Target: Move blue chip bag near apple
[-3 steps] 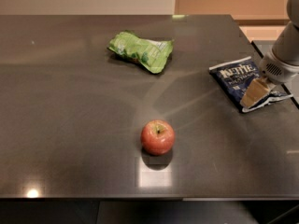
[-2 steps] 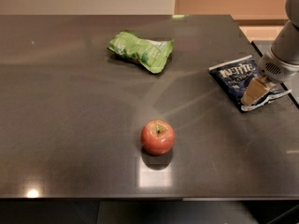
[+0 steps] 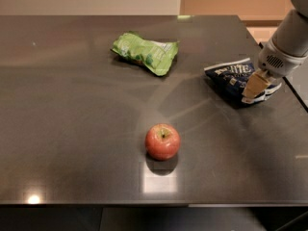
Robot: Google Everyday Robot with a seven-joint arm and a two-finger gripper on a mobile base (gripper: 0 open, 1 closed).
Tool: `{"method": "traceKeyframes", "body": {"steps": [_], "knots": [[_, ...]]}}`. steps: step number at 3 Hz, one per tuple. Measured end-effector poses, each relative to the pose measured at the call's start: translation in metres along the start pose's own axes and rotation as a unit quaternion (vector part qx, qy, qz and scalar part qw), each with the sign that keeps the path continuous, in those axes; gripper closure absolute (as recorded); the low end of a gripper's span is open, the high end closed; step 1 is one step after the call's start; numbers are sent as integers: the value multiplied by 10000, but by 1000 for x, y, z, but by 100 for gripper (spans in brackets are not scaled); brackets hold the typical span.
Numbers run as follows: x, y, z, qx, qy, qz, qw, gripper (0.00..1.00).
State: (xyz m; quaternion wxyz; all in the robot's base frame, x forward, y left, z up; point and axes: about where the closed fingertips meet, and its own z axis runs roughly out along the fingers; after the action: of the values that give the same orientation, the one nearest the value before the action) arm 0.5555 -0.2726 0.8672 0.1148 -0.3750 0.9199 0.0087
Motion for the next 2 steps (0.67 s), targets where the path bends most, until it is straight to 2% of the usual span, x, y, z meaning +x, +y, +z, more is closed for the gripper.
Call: {"method": "traceKeyframes", "body": {"steps": [1,2], "knots": [[-24,41,-7,-328,-118,-602,9976,100],[-32,74,-6,-554,-118,-1048,9929,100]]}}
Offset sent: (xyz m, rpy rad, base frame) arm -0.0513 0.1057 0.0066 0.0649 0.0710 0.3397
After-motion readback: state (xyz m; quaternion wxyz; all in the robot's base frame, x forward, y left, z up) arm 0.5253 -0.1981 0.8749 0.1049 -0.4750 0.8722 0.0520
